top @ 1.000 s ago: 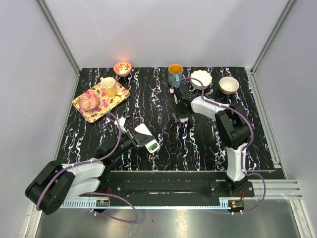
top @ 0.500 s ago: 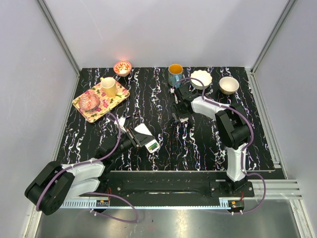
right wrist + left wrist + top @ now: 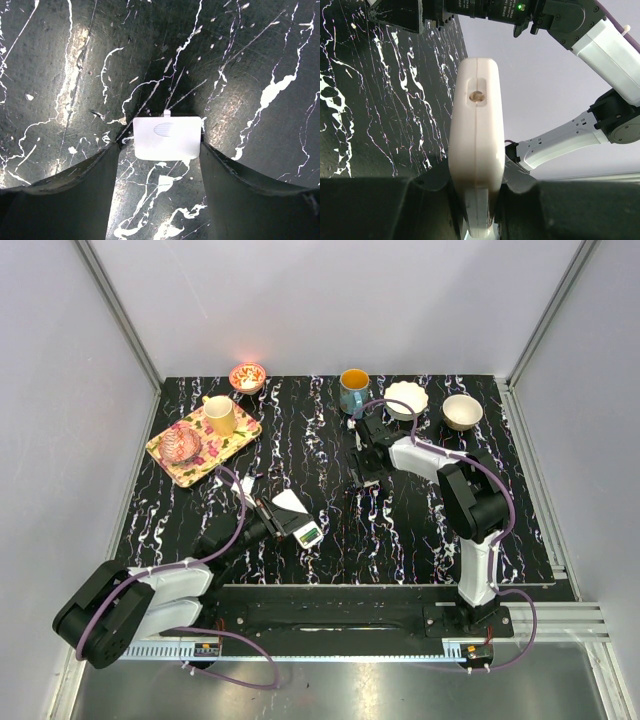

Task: Load the batteries into the remote control

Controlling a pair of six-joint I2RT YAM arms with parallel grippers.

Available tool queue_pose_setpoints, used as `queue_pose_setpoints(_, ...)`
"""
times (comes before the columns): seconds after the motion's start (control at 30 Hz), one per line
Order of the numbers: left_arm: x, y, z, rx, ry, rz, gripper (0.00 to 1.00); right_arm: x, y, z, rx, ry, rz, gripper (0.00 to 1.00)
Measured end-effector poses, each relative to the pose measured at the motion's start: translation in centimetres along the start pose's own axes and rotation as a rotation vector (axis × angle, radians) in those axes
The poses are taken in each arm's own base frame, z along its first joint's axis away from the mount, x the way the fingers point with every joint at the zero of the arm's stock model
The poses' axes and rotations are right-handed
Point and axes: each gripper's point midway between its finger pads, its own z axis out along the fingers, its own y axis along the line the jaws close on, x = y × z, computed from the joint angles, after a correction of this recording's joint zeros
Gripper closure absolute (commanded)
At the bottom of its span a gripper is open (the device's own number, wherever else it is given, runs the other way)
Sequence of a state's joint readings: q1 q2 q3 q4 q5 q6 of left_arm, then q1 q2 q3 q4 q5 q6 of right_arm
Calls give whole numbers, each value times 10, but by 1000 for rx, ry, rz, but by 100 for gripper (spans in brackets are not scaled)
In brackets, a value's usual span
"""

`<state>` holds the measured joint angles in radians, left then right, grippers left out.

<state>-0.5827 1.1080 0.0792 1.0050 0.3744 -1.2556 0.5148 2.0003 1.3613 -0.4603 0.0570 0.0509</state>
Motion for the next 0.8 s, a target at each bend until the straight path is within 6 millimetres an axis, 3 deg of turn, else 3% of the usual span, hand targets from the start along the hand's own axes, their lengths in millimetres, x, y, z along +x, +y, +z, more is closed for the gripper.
queue_pose_setpoints(0.4,0,0,0,0,0,-1,100,5,0,-1,1,8,13,53)
queue_pose_setpoints(0.5,1,-1,0,2,2,-1,100,5,0,-1,4,8,22,76)
queue_pose_setpoints(0.53,1,-1,0,3,3,0,100,5,0,-1,4,8,25,94)
queue_pose_setpoints(0.57,1,-1,0,4,2,0,100,5,0,-1,6,8,30,100)
queue_pose_setpoints(0.8,0,-2,0,6,1,1,100,5,0,-2,19,6,83,100)
